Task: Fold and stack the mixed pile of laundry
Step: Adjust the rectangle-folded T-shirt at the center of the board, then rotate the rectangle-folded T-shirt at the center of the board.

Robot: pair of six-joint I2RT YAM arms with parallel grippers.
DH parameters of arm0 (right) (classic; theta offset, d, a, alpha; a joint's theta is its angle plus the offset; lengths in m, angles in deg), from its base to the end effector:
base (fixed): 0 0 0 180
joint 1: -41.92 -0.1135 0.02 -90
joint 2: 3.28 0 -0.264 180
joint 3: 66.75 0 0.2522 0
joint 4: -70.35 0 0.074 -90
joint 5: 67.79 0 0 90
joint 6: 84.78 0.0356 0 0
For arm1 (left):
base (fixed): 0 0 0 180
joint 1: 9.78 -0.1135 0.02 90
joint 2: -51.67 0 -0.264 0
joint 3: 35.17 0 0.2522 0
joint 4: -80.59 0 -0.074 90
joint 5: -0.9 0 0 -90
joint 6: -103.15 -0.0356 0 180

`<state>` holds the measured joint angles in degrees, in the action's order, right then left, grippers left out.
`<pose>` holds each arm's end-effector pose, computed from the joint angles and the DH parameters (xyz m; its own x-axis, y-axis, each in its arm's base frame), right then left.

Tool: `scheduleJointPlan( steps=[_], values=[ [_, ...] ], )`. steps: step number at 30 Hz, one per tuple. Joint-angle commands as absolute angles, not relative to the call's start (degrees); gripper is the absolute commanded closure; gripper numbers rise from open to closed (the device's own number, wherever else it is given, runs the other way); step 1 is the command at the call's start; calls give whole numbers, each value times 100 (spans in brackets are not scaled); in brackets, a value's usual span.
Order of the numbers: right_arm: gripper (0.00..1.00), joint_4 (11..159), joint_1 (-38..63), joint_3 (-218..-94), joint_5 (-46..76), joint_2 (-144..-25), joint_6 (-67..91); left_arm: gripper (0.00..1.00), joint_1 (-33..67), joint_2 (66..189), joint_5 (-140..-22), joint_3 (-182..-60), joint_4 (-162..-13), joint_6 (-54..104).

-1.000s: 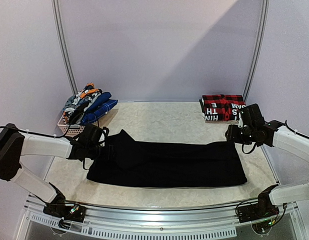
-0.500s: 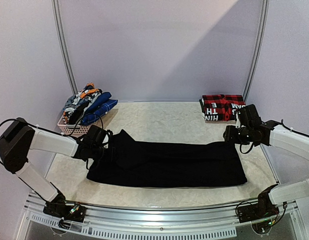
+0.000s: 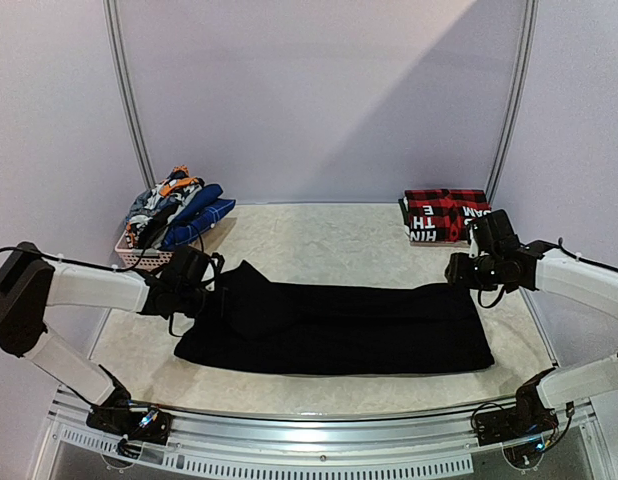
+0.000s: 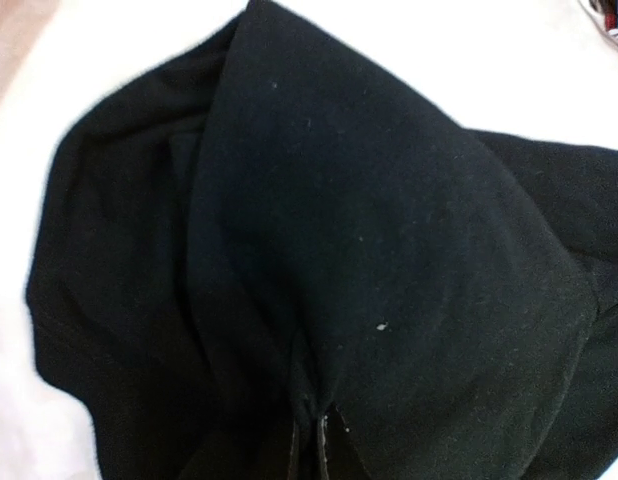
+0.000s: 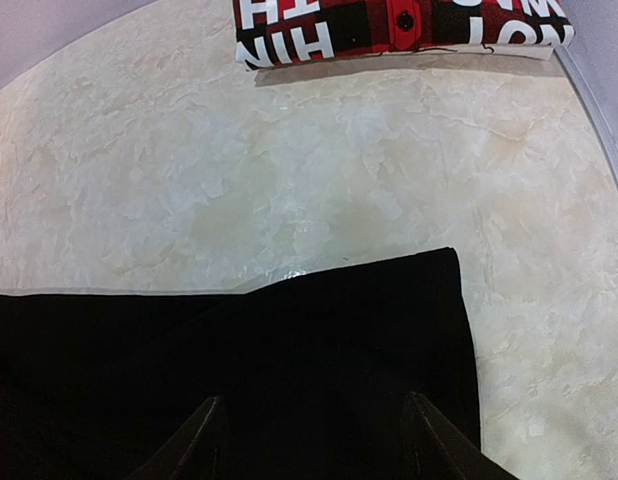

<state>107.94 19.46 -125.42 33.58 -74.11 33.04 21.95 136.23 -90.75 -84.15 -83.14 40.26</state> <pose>0.2339 0.0891 0.2266 -0.7437 0.1877 -0.6417 0.1020 0.9804 0.1685 0.2283 -0.1400 0.1434 -0.8280 -0.0236 -0.5602 0.1497 0.9536 -0.2613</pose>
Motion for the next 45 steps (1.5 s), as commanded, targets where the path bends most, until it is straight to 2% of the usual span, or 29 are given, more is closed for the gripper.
scheduleJointPlan(
  steps=[1,22,23,25,26,27,29,33,35,37,40,43,45],
  values=[
    [40,10654,1924,-12490,3315,-7503,3238,100,2295,13224,-9369,-8541,-7846,4060],
    [41,10502,1922,-12450,3140,-7673,3280,100,2502,12210,-9841,-8410,-6829,4406],
    [41,10495,1925,-12441,3126,-7682,3282,97,2512,12208,-9849,-8394,-6836,4409],
    [41,10479,1927,-12437,3105,-7697,3282,76,2516,12271,-9865,-8382,-6865,4416],
    [41,10469,1925,-12429,3100,-7695,3282,69,2520,12317,-9872,-8376,-6900,4417],
    [41,10465,1924,-12421,3091,-7700,3278,67,2520,12373,-9883,-8368,-6938,4424],
    [41,10466,1927,-12419,3077,-7703,3275,69,2520,12487,-9888,-8330,-7111,4433],
    [41,10470,1924,-12409,3064,-7694,3274,82,2520,12777,-9896,-8325,-7273,4460],
    [41,10475,1924,-12397,3073,-7680,3272,83,2520,12906,-9876,-8358,-7304,4457],
    [41,10480,1924,-12398,3073,-7682,3266,74,2520,12972,-9921,-8409,-7199,4450],
    [41,10490,1927,-12402,3071,-7693,3258,53,2520,12951,-10154,-8478,-6810,4505],
    [41,10492,1924,-12385,3086,-7693,3263,49,2520,12867,-10184,-8482,-6483,4553],
    [41,10477,1924,-12384,3091,-7700,3264,53,2520,12792,-10056,-8404,-6492,4553]
  ],
)
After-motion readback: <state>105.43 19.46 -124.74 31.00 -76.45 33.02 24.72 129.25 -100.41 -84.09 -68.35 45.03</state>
